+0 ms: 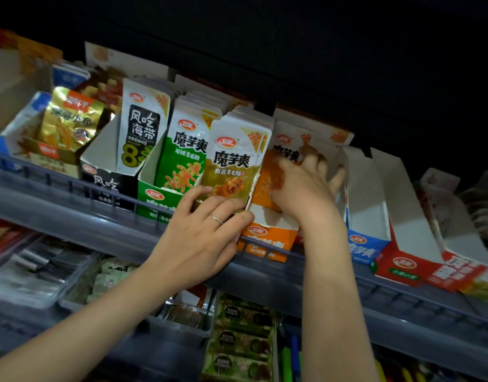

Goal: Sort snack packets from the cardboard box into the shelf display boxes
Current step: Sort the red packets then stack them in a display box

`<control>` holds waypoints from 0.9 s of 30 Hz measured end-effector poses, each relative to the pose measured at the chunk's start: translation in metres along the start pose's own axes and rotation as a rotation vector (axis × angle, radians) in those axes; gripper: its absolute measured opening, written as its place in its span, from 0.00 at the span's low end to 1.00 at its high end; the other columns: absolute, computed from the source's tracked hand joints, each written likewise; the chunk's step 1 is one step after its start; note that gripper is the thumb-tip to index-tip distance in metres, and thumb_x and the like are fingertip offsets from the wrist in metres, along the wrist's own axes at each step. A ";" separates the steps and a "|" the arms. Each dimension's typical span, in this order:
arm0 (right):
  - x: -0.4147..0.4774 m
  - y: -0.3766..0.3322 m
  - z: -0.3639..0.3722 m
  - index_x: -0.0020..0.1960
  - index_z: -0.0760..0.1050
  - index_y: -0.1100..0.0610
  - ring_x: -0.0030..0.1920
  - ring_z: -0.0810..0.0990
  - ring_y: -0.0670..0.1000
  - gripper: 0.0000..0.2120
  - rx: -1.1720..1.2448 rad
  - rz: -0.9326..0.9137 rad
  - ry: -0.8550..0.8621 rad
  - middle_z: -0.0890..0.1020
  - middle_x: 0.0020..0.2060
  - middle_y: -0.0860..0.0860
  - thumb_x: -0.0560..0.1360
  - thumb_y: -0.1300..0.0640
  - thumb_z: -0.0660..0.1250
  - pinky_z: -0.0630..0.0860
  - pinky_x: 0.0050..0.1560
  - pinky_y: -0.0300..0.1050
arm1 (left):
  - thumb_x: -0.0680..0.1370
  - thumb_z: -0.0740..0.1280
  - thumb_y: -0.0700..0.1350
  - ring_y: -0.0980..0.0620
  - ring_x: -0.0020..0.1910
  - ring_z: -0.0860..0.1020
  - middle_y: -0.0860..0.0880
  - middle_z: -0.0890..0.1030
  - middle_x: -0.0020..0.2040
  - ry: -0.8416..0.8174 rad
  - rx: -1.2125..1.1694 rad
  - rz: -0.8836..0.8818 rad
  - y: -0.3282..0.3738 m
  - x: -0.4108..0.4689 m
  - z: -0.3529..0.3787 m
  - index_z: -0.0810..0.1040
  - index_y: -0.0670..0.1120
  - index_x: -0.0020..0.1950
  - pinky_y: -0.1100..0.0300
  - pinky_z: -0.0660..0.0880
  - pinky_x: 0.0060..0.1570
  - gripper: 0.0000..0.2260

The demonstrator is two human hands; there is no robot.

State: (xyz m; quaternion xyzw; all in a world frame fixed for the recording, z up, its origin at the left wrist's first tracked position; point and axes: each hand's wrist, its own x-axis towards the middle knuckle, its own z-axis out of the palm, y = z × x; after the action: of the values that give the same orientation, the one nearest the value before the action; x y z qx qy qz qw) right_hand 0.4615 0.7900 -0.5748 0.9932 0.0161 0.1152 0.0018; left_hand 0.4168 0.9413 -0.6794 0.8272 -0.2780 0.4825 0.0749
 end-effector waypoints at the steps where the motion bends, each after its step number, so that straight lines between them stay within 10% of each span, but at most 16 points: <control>1: 0.000 0.000 -0.001 0.74 0.57 0.42 0.75 0.48 0.59 0.31 -0.002 -0.010 -0.001 0.54 0.73 0.57 0.75 0.55 0.65 0.38 0.71 0.65 | 0.75 0.60 0.44 0.47 0.52 0.75 0.46 0.80 0.54 -0.002 0.002 0.000 0.000 0.000 0.000 0.71 0.47 0.57 0.47 0.64 0.62 0.11; 13: -0.009 0.015 -0.019 0.72 0.62 0.45 0.71 0.57 0.57 0.25 0.104 -0.111 0.155 0.64 0.69 0.54 0.77 0.61 0.59 0.50 0.72 0.57 | 0.75 0.60 0.45 0.46 0.52 0.75 0.46 0.80 0.55 -0.016 0.032 0.018 -0.002 -0.001 0.001 0.71 0.48 0.58 0.46 0.64 0.62 0.12; 19: -0.028 0.046 -0.036 0.37 0.72 0.47 0.50 0.76 0.50 0.19 0.467 -0.001 0.132 0.78 0.45 0.50 0.75 0.70 0.54 0.71 0.50 0.45 | 0.76 0.59 0.44 0.46 0.51 0.74 0.45 0.80 0.54 0.013 0.016 0.025 -0.002 -0.001 0.003 0.71 0.47 0.58 0.46 0.64 0.62 0.12; 27: -0.051 0.054 -0.026 0.64 0.75 0.51 0.58 0.76 0.53 0.23 0.185 0.012 -0.354 0.78 0.60 0.53 0.76 0.69 0.56 0.72 0.58 0.44 | 0.76 0.59 0.44 0.46 0.51 0.73 0.44 0.80 0.54 0.024 0.018 0.019 0.001 0.000 0.001 0.71 0.46 0.59 0.46 0.64 0.61 0.12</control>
State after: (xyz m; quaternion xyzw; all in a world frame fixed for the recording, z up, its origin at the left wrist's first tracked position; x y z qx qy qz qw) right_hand 0.4072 0.7349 -0.5608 0.9940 0.0199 -0.0632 -0.0873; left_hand 0.4172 0.9404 -0.6801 0.8192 -0.2807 0.4956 0.0663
